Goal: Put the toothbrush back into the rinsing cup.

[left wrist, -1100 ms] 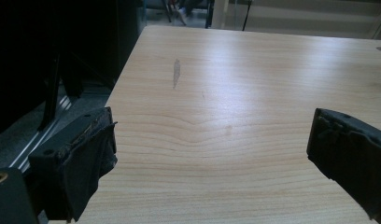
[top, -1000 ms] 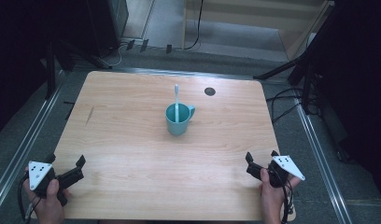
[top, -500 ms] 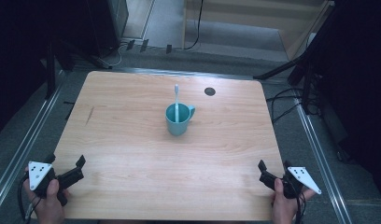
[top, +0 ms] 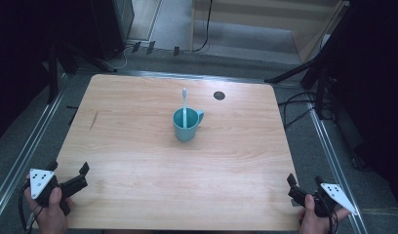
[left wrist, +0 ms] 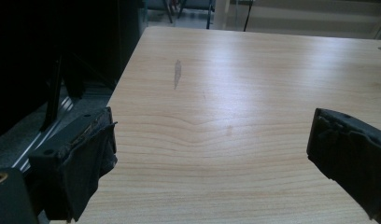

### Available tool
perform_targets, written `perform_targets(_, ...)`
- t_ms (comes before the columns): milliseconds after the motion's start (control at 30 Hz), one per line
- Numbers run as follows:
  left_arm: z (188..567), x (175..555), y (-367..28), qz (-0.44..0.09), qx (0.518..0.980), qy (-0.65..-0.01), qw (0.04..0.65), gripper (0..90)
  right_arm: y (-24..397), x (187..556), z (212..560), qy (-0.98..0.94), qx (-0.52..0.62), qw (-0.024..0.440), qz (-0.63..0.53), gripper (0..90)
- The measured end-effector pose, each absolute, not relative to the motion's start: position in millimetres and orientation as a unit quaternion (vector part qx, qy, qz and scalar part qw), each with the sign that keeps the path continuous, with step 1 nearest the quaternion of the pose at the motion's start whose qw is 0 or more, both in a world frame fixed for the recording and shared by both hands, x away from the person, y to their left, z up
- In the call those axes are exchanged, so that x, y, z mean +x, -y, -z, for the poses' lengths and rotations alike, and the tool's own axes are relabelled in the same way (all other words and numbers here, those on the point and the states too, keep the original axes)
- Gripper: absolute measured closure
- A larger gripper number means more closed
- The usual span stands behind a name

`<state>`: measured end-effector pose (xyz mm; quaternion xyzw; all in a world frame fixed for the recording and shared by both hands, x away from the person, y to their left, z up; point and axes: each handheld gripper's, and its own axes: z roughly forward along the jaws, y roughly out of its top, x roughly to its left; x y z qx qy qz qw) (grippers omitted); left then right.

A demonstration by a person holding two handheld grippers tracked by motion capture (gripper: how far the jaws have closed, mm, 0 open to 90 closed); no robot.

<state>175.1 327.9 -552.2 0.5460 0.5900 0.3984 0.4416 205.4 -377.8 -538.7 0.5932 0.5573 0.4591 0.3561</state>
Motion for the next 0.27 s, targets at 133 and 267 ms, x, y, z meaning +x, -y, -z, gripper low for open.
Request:
perform_targets(133, 552.2, 175.0, -328.3, -0.397, 0.544, -0.591, 0.443, 1.4, 380.1, 203.2, 540.8, -0.548, 0.598, 0.353, -0.467, 0.0)
perform_targets(267, 552.2, 175.2, -328.4, -0.397, 0.544, -0.592, 0.442, 1.4, 378.7, 202.8, 538.5, -0.545, 0.597, 0.353, -0.472, 0.0)
